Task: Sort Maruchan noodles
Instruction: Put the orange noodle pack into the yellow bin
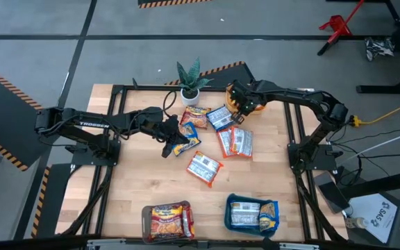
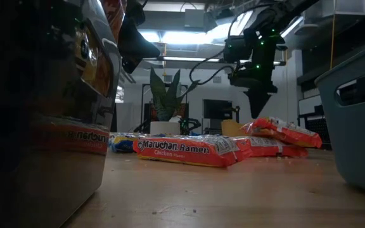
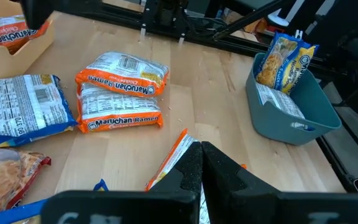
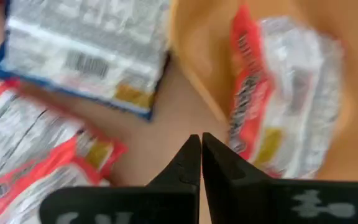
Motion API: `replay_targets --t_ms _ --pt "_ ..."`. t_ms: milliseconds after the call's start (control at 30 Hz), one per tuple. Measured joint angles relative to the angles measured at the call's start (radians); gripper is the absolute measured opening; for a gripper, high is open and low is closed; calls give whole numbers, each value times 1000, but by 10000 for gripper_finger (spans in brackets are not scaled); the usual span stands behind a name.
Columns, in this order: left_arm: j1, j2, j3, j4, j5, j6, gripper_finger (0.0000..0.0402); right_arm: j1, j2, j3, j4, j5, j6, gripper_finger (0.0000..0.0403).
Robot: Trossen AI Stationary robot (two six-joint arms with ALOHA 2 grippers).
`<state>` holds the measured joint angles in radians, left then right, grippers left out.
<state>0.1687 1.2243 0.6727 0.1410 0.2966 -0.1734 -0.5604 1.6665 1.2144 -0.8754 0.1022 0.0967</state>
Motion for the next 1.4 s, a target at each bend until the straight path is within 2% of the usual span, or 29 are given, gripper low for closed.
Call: replay_targets --t_ms 133,500,633,767,833,1000,1200,1400 --pt "0 0 0 -2 0 0 0 -5 24 0 -43 26 0 0" --pt "0 0 0 -30 -14 8 0 -9 70 0 -100 326 78 0" --pt "0 0 0 -34 -28 8 0 -10 70 0 -120 339 81 0" --pt "0 0 0 -38 -27 8 0 -10 70 0 -144 424 110 0" --pt "0 0 0 -38 -27 8 0 -10 70 0 -133 407 111 0" --pt "0 0 0 -37 -26 4 0 -10 70 3 -59 251 104 0" --pt "0 0 0 -37 -26 1 0 -23 79 2 15 257 166 0" --pt "-1 0 0 -37 -16 -13 0 -31 143 -1 2 201 168 0"
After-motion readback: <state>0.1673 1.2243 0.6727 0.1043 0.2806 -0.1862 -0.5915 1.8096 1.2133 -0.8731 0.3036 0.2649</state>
